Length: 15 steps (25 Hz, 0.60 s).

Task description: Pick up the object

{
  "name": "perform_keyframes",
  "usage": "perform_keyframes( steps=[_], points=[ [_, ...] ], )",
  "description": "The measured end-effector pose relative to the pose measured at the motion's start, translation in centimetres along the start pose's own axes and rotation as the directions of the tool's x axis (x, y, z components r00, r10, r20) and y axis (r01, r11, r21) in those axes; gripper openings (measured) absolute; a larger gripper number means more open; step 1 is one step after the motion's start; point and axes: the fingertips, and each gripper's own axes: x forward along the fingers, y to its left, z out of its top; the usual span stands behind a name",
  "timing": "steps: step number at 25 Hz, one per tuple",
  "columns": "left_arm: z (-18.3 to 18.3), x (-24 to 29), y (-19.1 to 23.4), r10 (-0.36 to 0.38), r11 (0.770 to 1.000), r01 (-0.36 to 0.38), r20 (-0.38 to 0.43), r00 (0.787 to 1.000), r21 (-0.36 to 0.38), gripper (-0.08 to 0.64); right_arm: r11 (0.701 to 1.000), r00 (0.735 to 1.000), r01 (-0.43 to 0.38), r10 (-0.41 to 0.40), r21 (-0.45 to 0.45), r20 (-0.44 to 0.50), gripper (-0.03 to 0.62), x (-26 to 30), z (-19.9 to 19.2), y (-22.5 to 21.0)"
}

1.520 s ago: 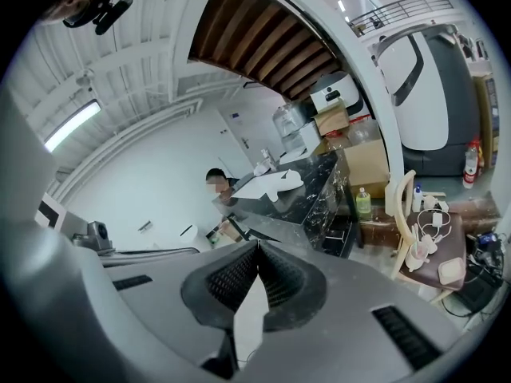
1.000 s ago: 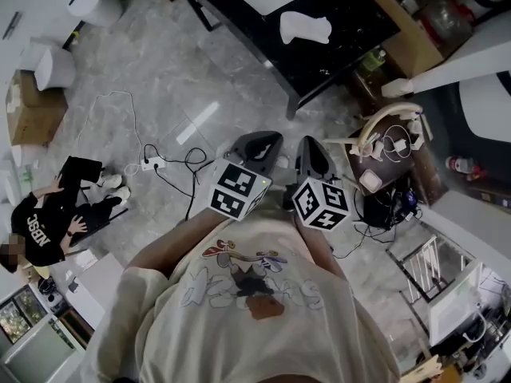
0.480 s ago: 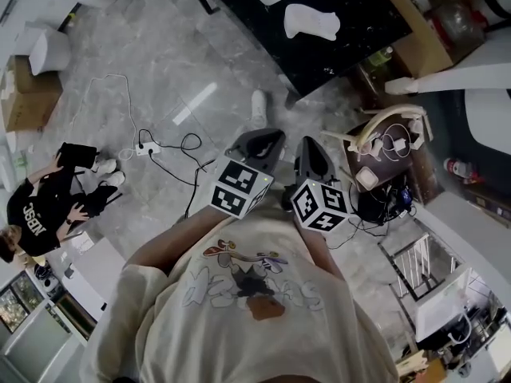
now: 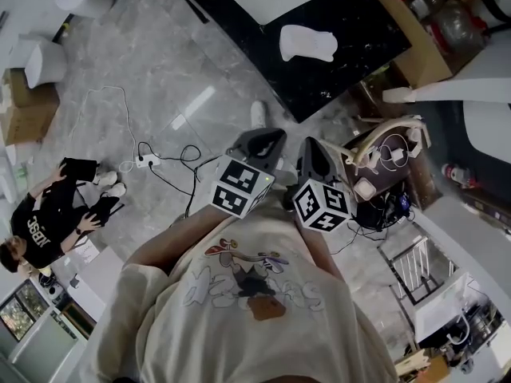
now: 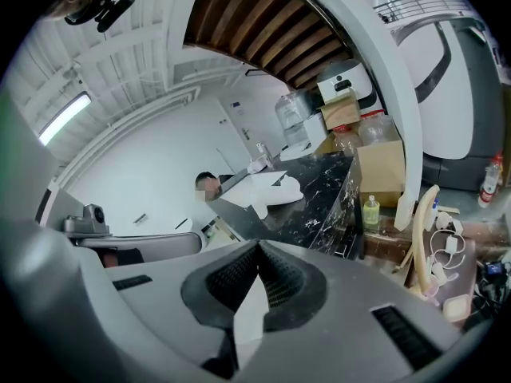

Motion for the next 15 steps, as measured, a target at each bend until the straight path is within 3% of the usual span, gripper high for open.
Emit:
perform_keyframes(
  steps=[15],
  points=[
    [6.7,6.4,7.8,-0.037,0.998,0.037,-0.017,0.999,-0.043,0.014,0.996,0.996,0.085,-0.085,-0.010,-0.016,0.017,9.6,6.1,-1.0]
  ],
)
